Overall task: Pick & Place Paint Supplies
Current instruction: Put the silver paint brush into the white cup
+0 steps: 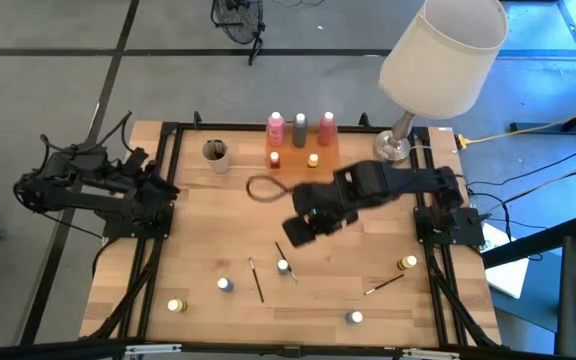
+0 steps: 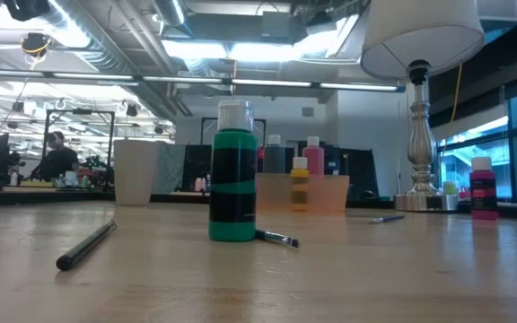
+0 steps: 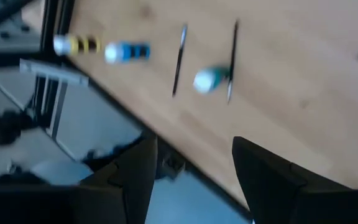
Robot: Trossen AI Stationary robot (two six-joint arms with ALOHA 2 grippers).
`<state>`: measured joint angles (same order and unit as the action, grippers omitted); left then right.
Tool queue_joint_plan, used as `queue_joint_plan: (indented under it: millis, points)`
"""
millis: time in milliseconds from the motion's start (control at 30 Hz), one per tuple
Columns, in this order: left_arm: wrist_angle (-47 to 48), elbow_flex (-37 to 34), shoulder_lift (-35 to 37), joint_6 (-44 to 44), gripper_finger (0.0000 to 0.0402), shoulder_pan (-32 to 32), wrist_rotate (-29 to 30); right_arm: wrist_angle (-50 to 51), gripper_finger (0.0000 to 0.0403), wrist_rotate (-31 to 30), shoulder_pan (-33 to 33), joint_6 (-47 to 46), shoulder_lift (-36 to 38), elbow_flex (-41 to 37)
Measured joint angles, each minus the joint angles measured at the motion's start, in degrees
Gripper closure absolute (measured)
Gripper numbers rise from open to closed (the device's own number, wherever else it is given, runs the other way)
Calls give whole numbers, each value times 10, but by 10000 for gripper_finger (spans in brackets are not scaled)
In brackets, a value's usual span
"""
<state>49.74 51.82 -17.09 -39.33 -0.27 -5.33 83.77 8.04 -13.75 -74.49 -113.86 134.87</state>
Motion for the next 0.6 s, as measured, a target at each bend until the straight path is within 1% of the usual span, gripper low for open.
queue_joint_plan:
  millis: [167, 400, 600]
  points:
    - [-53, -39, 0, -24, 274, 0, -15, 0, 190, 9, -61, -39, 0, 0]
    - [-190, -104, -1, -65, 274, 0, -95, -6, 190, 10, -130, -42, -8, 0]
    - [-289, -147, -1, -97, 274, 0, -97, -11, 190, 6, -181, -69, -34, -1]
